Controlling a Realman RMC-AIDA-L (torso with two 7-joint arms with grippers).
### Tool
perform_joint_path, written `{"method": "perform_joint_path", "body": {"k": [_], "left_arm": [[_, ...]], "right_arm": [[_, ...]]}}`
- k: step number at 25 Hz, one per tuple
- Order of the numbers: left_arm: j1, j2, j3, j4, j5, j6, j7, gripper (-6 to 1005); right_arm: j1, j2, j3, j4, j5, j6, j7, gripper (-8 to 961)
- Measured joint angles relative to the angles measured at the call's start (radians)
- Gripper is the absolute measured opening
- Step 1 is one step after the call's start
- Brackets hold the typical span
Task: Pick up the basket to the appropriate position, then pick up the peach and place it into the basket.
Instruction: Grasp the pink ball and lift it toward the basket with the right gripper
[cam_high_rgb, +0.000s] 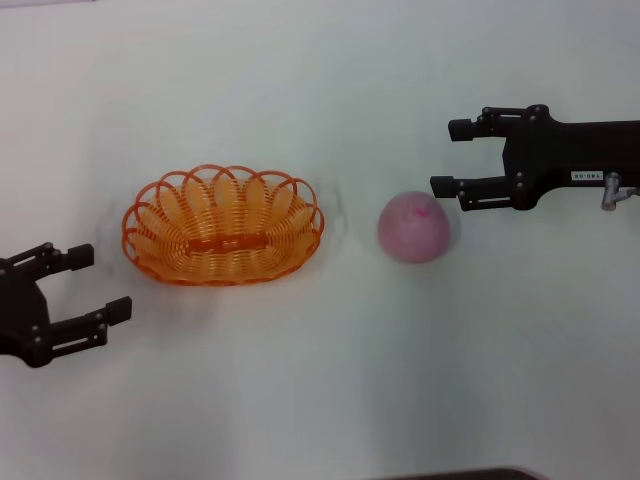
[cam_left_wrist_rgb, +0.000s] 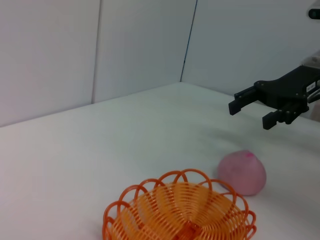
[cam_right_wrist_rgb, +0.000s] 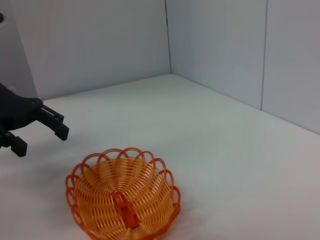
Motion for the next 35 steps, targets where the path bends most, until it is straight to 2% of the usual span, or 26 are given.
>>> {"method": "perform_joint_path", "body": {"k": [20,25,30,35], "left_arm": [[0.018,-0.002,0.001,-0.032,0.036,-0.017,0.019,799],[0.019,-0.001,-0.001,-0.032,0.037,-0.008,0.017,799],[0.022,0.000,-0.007,-0.031,0.038,0.008,0.016,799],[0.022,0.001,-0.010,-0.028,0.038,0.023,0.016,799]], "right_arm": [[-0.002,-0.001,0.000,0.000,0.000,-0.002,0.017,825],[0.012,-0.017,-0.001,-0.030,-0.001,-0.049,0.154,825],[0.013,-0.020,-0.005,-0.126,-0.016,-0.114,0.305,825],[0.058,-0.030,-0.008,-0.169,-0.131,-0.140,0.481,825]]}}
